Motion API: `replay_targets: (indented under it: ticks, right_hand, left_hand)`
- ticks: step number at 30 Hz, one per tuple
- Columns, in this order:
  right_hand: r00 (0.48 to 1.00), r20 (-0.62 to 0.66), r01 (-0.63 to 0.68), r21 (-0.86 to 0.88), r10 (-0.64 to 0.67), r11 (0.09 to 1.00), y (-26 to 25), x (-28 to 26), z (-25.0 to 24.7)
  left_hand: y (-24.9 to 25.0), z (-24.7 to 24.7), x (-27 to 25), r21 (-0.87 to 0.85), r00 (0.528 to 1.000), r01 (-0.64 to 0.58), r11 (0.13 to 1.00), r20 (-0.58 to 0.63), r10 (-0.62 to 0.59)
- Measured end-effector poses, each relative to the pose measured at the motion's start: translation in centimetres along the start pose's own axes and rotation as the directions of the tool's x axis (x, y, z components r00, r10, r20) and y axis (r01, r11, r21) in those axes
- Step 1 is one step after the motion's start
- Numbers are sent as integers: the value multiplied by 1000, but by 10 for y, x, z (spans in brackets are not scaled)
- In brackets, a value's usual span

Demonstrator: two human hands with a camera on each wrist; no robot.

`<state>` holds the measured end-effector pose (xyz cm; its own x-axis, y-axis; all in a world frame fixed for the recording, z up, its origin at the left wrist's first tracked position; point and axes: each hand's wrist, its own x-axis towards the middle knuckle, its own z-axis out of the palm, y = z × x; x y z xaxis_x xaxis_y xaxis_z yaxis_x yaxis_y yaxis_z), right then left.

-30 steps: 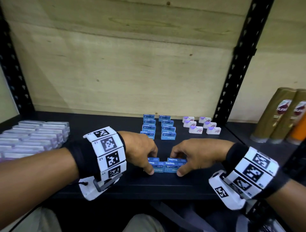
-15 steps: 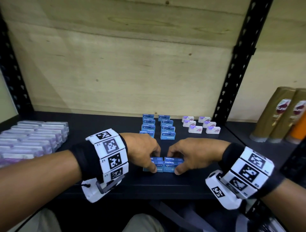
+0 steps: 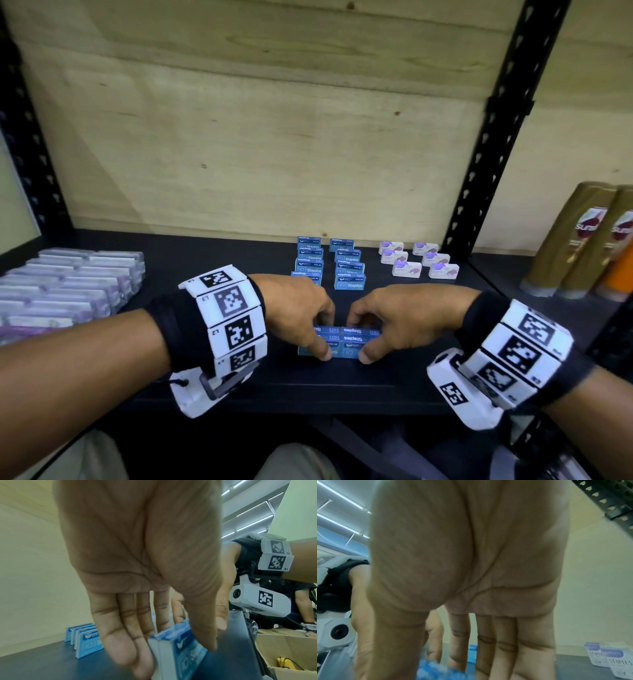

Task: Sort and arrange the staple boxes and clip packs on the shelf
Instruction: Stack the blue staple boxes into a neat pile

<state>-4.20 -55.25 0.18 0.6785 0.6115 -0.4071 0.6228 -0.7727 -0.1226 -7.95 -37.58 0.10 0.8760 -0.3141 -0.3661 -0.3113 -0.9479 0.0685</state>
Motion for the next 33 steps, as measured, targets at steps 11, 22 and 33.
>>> replay_targets:
  ticks: [11, 22, 33]
  right_hand:
    - [978, -202, -50, 61, 61, 997, 37, 25, -54]
    - [982, -134, -134, -4, 132, 991, 59, 82, -65]
    - [986, -96, -142, -27, 139, 989, 55, 93, -62]
  left_hand:
    - [-41, -39, 18, -14, 973, 127, 992, -191, -128]
    - [-64, -55, 59, 58, 969, 212, 976, -142, -202]
    - [-58, -56, 72, 123, 978, 202, 972, -83, -193]
